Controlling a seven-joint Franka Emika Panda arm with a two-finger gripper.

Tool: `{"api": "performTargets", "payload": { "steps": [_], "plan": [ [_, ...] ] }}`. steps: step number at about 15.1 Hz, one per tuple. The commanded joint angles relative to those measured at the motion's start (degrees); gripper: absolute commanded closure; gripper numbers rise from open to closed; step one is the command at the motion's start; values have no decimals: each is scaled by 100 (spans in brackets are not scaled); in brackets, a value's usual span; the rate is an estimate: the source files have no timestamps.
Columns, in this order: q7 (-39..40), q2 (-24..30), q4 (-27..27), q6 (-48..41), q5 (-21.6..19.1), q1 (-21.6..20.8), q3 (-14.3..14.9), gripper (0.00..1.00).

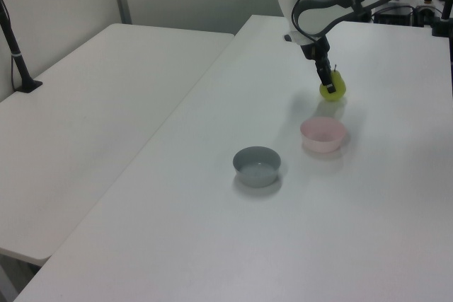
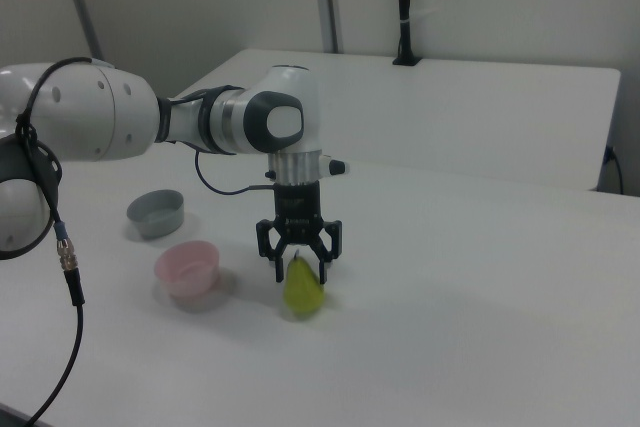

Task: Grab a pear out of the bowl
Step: 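Lower the held pear onto the table beside the pink bowl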

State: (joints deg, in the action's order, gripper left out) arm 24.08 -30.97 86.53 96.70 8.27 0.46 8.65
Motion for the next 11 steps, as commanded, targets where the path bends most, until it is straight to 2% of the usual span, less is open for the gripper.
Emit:
{"api": "performTargets", "payload": {
  "steps": [1, 5, 9, 11],
  "plan": [
    [-228, 30, 136, 253, 105, -37, -12, 0],
    [-342, 187, 31, 200, 52, -64, -12, 0],
    [-782, 1161, -13, -44, -9, -2, -13, 0],
    [-931, 1610, -22, -291, -167, 15, 5, 0]
  ]
}}
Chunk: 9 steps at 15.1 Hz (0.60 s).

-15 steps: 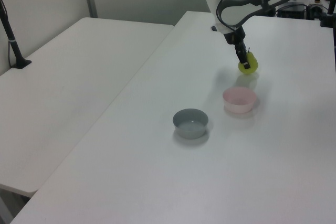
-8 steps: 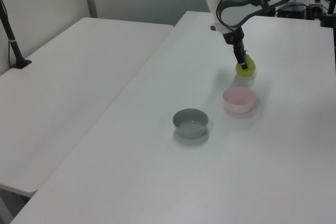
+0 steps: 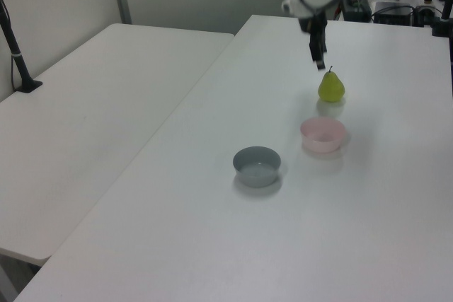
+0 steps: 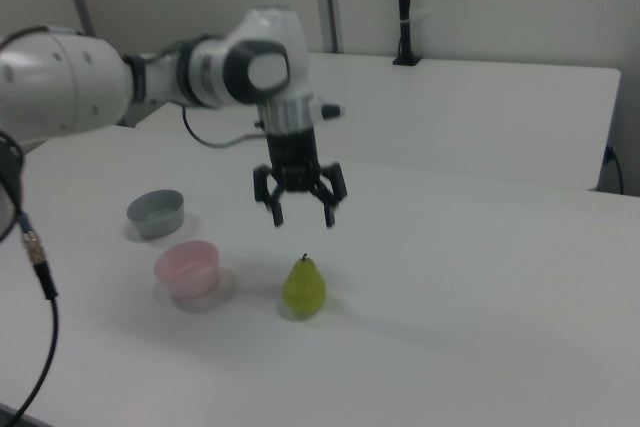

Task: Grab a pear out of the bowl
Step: 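Open the gripper, release the pear, and raise the gripper away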

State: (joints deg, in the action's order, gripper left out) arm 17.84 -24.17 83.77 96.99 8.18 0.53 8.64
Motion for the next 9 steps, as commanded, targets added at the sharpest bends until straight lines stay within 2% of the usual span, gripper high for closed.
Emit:
{"api": "performTargets", "payload": {
  "steps": [1, 4, 9],
  "plan": [
    [-464, 1132, 254, -391, -158, 17, 6, 0],
    [-1053, 1458, 254, -444, -167, 70, 6, 0],
    [-1125, 1626, 122, -453, -185, 272, 15, 0]
  ]
}}
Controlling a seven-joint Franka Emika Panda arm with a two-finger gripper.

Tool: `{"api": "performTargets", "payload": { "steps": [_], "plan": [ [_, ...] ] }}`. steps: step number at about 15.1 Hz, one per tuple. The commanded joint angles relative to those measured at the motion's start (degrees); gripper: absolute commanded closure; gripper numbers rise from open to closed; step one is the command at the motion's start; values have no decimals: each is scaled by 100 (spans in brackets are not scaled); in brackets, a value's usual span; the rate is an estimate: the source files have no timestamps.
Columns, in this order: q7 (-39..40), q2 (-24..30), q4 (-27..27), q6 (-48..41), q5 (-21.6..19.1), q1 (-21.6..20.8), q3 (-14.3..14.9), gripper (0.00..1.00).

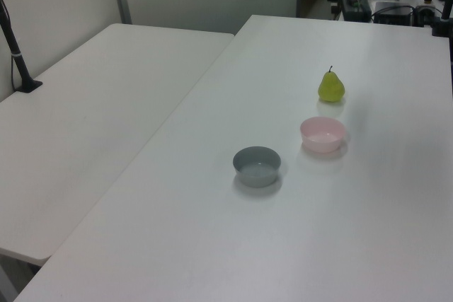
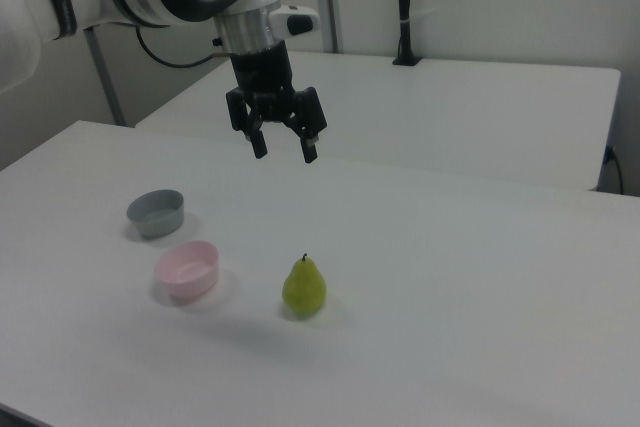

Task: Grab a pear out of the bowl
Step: 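Open the gripper, release the pear, and raise the gripper away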

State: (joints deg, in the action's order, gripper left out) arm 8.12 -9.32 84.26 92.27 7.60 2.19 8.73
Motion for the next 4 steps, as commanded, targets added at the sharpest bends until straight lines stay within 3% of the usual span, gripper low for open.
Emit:
{"api": "performTargets", "payload": {
  "steps": [1, 4],
  "plan": [
    [-196, 141, 73, 28, -127, 123, 6, 0],
    [-232, 185, 73, 28, -127, 185, -3, 0]
  ]
}}
